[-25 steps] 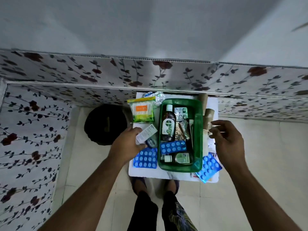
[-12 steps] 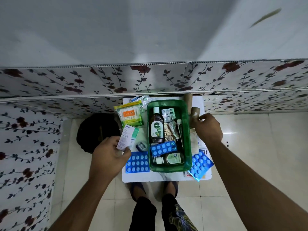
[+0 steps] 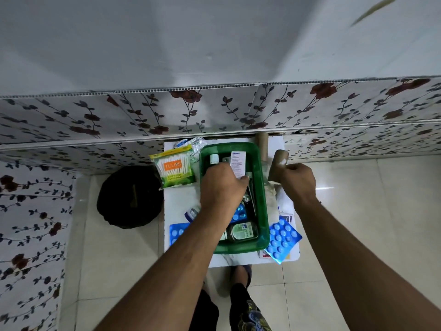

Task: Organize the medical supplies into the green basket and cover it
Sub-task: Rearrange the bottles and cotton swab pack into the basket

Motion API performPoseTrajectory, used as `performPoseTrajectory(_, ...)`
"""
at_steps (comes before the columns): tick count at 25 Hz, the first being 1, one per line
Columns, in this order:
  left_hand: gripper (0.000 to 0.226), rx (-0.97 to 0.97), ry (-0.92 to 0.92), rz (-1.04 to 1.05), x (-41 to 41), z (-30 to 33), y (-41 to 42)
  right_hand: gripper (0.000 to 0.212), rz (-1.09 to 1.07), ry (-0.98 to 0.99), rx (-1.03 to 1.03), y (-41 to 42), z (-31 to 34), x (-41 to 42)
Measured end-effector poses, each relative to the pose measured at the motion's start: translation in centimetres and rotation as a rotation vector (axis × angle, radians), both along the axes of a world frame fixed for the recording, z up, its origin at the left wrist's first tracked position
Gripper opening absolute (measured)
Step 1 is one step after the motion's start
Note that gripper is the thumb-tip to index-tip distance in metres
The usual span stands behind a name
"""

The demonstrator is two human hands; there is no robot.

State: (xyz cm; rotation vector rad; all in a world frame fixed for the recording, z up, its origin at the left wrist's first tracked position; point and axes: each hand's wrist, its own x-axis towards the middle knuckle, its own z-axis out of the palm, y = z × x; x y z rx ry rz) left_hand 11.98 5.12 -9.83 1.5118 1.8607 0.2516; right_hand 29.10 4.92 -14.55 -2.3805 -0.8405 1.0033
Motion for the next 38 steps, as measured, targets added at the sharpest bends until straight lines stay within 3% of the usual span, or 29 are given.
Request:
performPoseTrajectory(3, 0.032, -0.003, -0.007, 0.021, 1.1, -2.1, 0.6, 0.042, 0.000, 0.017, 0.033, -0.3, -0.4, 0.9)
performPoseTrajectory(9, 0.032, -0.009, -0.168, 0.041, 1.2, -3.5, 0.5, 0.044, 0.020, 0.008, 0.042, -0.3, -0.4, 1.2)
performPoseTrajectory(19, 0.032, 0.004, -0.149, 0.008, 0.0, -1.1, 0.7, 0.036, 0.059, -0.033, 0.142, -0.2, 3.4, -0.9)
performPoseTrajectory(21, 0.017, 0.089, -0.255, 0.069, -2.5, 0.2, 0.7, 0.039, 0.099, -0.058, 0.192, -0.6, 5.4, -2.6)
performPoseTrajectory(24, 0.020, 0.178, -0.339, 0.224, -6.4, 1.3, 0.6, 0.037, 0.208, -0.116, 0.236, -1.1, 6.9, -6.0)
performPoseTrajectory(28, 0.022, 0.150, -0.318, 0.369, -9.9, -0.2, 0.1, 0.042, 0.417, -0.220, 0.058, -0.1, 5.4, -9.3)
performPoseTrajectory(32, 0.021, 0.110, -0.318, 0.401, -12.0, -2.1, -1.1, 0.021, 0.586, -0.361, 0.114, 0.7, 3.5, -10.6)
performPoseTrajectory(35, 0.030, 0.104, -0.317, 0.421, -13.4, -2.8, -2.0, 0.030, 0.604, -0.376, 0.104, 1.3, 3.1, -11.0)
performPoseTrajectory(38, 0.023, 0.138, -0.323, 0.477, -14.8, -3.1, -2.5, 0.035, 0.545, -0.390, 0.150, 0.7, 3.9, -10.7)
